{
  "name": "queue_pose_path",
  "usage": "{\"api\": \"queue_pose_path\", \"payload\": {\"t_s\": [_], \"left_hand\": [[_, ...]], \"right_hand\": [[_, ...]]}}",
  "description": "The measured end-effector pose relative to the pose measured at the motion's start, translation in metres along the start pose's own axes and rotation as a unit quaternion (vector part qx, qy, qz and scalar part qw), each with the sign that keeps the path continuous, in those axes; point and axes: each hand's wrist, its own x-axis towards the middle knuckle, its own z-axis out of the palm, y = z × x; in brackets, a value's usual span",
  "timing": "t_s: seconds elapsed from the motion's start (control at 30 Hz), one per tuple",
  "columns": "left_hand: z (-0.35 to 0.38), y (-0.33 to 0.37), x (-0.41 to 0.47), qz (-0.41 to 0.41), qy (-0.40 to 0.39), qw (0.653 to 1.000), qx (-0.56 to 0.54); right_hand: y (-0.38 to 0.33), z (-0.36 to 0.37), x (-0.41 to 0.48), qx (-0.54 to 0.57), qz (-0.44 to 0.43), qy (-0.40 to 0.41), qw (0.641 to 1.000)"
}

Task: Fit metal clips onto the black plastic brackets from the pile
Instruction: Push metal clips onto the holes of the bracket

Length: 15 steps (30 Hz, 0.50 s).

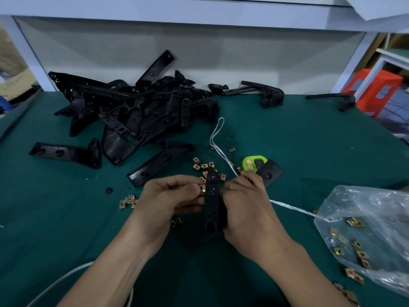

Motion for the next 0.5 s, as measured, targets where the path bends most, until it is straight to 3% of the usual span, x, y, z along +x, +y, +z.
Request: {"api": "queue_pose_path", "payload": {"t_s": [0.5], "left_hand": [[-0.0053, 0.0046, 0.0007, -0.009, -0.007, 0.996, 0.091]], "right_hand": [[0.0026, 0.0005, 0.0003, -0.026, -0.022, 0.014, 0.999]]}}
